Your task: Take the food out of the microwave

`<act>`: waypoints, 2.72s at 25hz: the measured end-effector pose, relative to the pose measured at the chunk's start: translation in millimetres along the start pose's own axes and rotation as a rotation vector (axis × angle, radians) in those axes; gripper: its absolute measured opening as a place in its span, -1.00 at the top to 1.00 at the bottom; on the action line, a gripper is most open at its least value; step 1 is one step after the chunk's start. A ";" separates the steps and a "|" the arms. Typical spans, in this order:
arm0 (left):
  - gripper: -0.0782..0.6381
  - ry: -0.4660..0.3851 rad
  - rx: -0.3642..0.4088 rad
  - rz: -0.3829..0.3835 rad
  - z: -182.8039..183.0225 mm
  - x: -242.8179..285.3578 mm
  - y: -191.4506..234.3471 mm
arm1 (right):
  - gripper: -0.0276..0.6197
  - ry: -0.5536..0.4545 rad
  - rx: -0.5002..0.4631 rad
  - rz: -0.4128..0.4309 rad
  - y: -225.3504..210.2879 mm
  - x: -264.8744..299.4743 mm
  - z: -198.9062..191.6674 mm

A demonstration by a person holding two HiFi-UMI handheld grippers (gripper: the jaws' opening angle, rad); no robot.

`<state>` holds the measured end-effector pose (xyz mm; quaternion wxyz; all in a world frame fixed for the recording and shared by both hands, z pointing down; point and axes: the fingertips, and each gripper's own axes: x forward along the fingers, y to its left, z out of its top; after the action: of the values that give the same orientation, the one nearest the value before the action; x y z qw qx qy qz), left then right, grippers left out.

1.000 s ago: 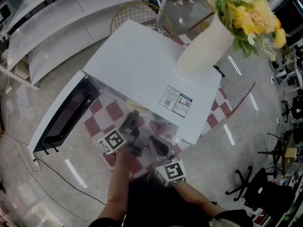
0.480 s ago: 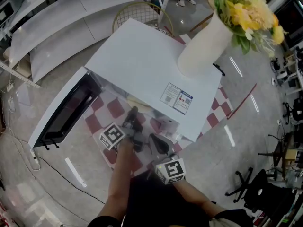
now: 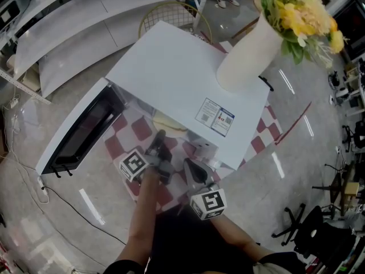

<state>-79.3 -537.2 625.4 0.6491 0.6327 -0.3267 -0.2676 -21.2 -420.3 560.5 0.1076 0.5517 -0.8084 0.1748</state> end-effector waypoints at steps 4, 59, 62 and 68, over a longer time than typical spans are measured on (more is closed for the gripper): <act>0.73 -0.003 0.003 -0.004 -1.0 -6.0 -0.5 | 0.91 0.002 -0.002 0.010 1.8 0.3 -0.4; 0.73 -0.518 -0.054 -0.047 -13.8 -261.3 -14.1 | 0.91 -0.008 -0.065 0.265 86.0 -58.8 -18.0; 0.73 -0.547 -0.040 -0.048 -17.5 -276.3 -16.2 | 0.91 -0.010 -0.072 0.277 90.3 -63.7 -19.3; 0.73 -0.623 -0.059 -0.062 -29.0 -304.3 -22.8 | 0.91 -0.015 -0.083 0.301 99.2 -73.2 -20.8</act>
<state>-251.4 -288.3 577.0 0.5274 0.5105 -0.4827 -0.4777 -86.9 -316.7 536.5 0.0968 0.4204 -0.8894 0.1514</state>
